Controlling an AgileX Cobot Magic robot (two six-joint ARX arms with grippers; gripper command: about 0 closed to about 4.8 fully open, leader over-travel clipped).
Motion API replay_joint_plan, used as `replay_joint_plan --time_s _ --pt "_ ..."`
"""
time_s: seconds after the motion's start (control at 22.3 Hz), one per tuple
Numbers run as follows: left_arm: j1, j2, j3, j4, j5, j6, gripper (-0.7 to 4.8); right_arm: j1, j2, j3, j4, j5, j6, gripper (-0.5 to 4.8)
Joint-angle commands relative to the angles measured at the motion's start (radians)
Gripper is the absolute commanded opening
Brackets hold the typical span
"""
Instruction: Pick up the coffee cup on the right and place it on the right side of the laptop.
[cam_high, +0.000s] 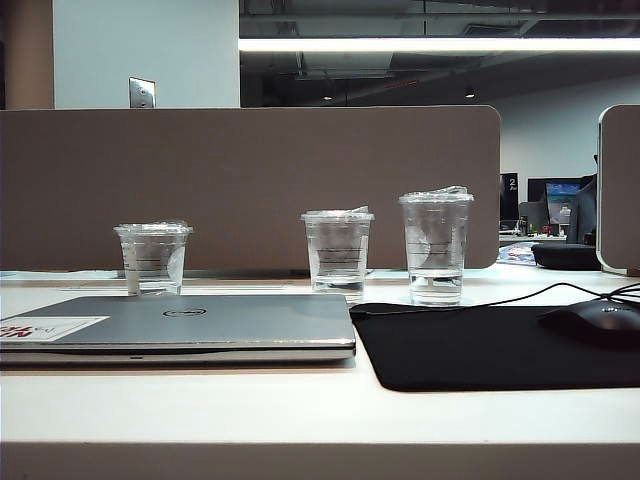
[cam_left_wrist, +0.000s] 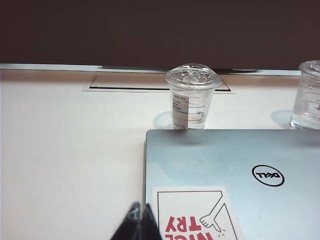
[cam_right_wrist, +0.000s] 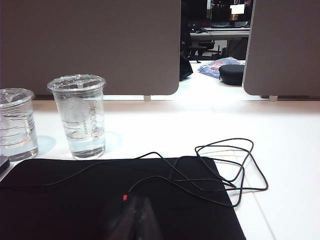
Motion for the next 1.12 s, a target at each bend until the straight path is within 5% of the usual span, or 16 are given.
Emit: replay_joint_plan --time_s 0.04,0.94,1.12 --pt "0.001 0.000 0.003 0.006 0.002 0.002 -0.05 -0.001 -0.002 -0.004 0.025 0.005 0.003 -0.08" --pt "-0.003 0.000 0.003 0.006 0.002 0.002 -0.05 -0.001 -0.002 -0.004 0.071 0.003 0.004 -0.09" --pt "-0.115 0.000 0.003 0.006 -0.025 0.002 -0.05 -0.001 -0.002 -0.004 0.071 0.001 0.102 -0.09"
